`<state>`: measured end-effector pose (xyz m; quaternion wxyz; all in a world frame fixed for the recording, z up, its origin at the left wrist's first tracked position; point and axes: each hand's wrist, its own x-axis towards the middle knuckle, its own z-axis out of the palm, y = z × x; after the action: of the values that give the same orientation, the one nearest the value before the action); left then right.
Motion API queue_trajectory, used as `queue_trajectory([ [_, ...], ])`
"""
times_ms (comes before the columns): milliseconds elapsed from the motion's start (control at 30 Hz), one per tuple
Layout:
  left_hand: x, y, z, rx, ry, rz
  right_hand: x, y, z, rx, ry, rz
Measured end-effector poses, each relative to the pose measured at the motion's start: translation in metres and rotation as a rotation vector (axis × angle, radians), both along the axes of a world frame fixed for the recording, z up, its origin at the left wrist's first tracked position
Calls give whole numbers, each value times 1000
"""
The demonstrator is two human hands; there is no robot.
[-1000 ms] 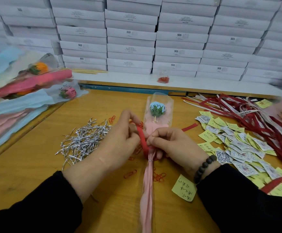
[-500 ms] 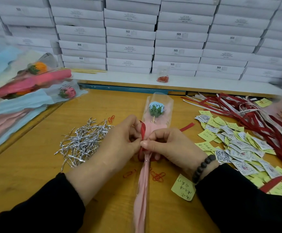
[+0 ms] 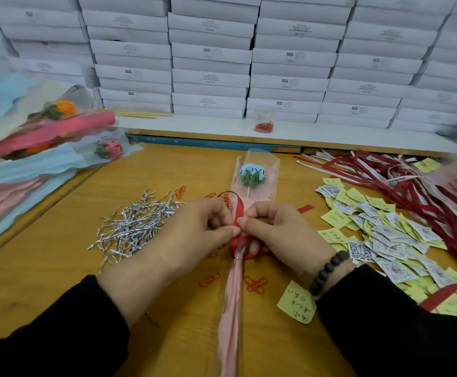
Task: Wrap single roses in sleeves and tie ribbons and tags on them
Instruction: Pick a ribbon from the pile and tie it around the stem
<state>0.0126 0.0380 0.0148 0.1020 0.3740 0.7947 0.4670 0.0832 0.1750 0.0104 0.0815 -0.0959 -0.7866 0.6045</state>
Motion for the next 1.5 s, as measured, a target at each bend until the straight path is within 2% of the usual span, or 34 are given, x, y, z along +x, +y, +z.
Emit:
queue_trajectory([
  [200,-1,0,-1,-30,9,23,3,2,2,51,17,76],
  [300,-3,1,-1,8,-43,44,4,5,5,316,17,160],
  [400,-4,0,-2,12,-54,38,3,5,5,511,62,101],
  [600,-3,-1,-1,9,-76,37,0,3,2,662,143,7],
  [700,-3,-2,-1,1,-35,65,-1,3,1,609,126,-44],
  [800,-4,-1,-1,-9,9,78,-1,3,2,409,68,-27],
  [1100,-4,-1,-4,-4,68,113,4,5,19,101,-255,24],
  [1167,-4,-1,-5,-3,76,116,5,7,21,83,-303,44],
  [1333,-5,0,-8,-4,96,134,7,9,26,188,-363,96],
  [1500,-8,0,-12,7,88,140,6,9,21,127,-283,83],
])
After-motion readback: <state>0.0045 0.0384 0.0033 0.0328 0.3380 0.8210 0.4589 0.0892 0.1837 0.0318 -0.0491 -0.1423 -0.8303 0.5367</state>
